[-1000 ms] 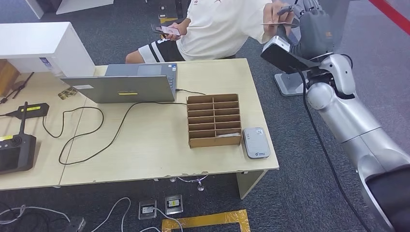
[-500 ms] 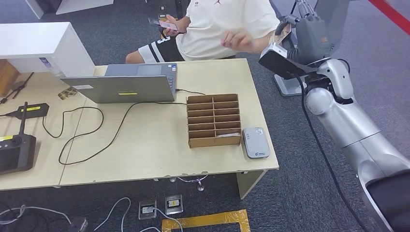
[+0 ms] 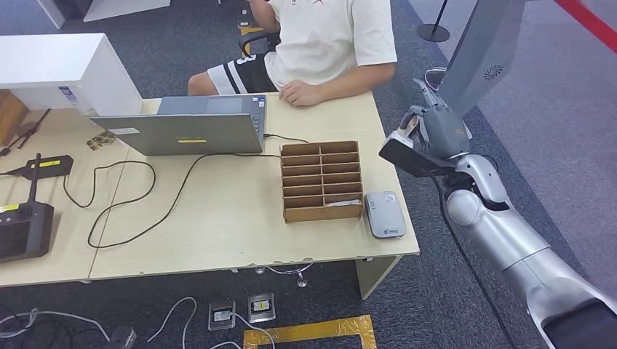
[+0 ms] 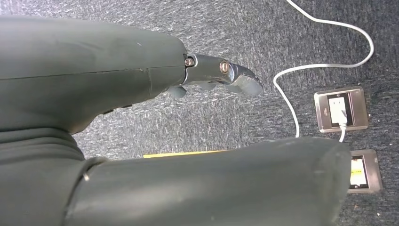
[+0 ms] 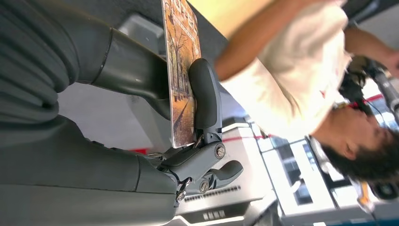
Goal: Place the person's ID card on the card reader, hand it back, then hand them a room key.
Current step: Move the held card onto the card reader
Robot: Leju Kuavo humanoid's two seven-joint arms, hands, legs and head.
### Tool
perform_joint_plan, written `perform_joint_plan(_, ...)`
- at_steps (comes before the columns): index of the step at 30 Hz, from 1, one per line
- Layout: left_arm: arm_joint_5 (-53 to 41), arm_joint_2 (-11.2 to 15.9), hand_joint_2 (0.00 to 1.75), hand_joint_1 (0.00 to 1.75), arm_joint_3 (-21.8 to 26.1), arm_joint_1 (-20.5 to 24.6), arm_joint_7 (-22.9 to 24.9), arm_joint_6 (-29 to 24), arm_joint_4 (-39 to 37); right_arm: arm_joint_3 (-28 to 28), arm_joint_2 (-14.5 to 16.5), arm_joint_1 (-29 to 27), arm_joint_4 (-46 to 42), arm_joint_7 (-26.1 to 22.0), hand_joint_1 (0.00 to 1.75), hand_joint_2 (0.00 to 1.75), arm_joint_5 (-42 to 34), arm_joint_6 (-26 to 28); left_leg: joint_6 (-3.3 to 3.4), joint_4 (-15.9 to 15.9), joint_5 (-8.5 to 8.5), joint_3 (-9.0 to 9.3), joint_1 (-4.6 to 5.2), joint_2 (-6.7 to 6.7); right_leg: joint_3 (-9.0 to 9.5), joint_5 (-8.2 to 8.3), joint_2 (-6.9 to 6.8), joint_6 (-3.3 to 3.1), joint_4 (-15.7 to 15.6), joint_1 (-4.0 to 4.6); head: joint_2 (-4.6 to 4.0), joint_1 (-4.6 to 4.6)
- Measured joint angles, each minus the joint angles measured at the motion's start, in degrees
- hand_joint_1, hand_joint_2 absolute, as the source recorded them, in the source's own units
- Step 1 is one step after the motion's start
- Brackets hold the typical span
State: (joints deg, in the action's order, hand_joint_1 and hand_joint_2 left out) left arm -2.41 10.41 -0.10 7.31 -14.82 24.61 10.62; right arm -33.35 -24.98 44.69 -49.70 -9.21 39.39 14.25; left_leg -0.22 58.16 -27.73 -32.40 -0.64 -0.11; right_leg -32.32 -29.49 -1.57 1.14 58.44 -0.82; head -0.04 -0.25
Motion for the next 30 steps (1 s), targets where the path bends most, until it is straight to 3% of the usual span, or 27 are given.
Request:
perform_joint_plan(11, -0.36, -0.03, 0.00, 0.00, -0.19, 0.01, 0.68, 0.00, 0.00, 0.04, -0.59, -9.04, -1.83, 3.31, 1.75, 1.75, -0.60, -2.43, 0.00, 0.00, 0.00, -0.01, -0.01, 0.01, -0.01, 0.00, 0.01, 0.00, 0.01, 0.01, 0.00, 0.01)
perform_joint_plan(30, -0.85, -0.36, 0.00, 0.00, -1.61, 0.06, 0.68, 0.00, 0.00, -1.13, 0.62, -12.92, -4.09, 6.00, 1.75, 1.75, 1.72, -4.36, 0.00, 0.00, 0.00, -0.02, 0.00, 0.02, 0.00, 0.00, 0.00, 0.00, 0.01, 0.00, 0.00, 0.01)
